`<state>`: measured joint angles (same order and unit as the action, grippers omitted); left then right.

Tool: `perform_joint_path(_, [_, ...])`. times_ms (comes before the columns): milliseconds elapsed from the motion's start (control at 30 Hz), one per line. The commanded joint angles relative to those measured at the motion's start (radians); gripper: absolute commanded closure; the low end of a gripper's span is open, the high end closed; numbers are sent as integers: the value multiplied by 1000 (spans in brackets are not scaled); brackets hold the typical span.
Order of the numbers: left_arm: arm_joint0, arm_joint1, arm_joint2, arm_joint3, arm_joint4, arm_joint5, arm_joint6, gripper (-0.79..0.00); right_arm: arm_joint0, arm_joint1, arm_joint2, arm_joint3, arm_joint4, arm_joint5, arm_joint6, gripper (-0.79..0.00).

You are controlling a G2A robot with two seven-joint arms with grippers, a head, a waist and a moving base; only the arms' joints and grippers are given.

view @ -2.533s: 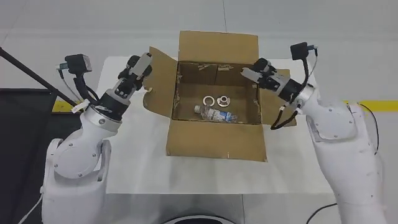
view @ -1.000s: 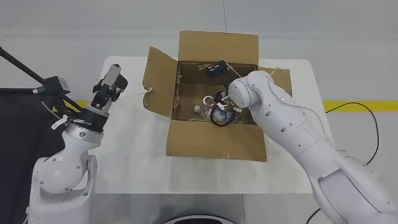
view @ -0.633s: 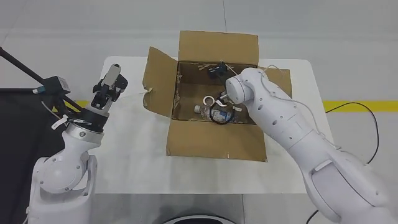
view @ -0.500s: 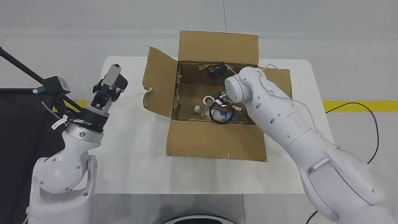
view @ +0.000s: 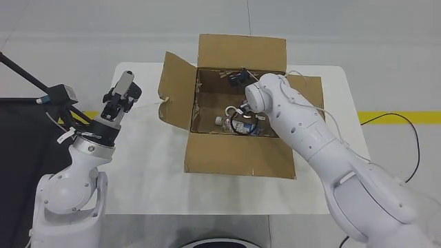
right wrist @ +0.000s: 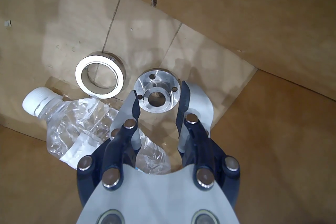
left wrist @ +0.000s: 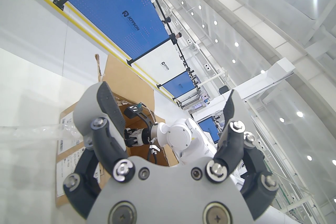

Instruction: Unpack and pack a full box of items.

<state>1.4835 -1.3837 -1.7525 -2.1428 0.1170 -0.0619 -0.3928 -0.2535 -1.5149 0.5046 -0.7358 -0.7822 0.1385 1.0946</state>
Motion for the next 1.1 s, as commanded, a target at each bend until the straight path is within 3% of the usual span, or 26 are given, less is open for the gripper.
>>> perform_joint_path(0, [0, 0, 0, 0, 0, 0, 0, -785, 2, -7, -1, 14, -1, -5, -1, -357])
perform_joint_path(233, [0, 0, 0, 0, 0, 0, 0, -785, 5, -30, 1, 60, -3, -23, -10, -277])
perform_joint_path(633, [0, 0, 0, 0, 0, 0, 0, -785, 4, -58, 14, 123, -9, -48, -31, -256])
perform_joint_path(667, [0, 0, 0, 0, 0, 0, 0, -785, 4, -60, 16, 128, -9, -49, -33, -243])
perform_joint_path(833, [0, 0, 0, 0, 0, 0, 0, -785, 4, -68, 23, 144, -14, -56, -41, 0])
perform_joint_path(1067, [0, 0, 0, 0, 0, 0, 0, -785, 6, -69, 39, 130, -39, -44, -49, 0])
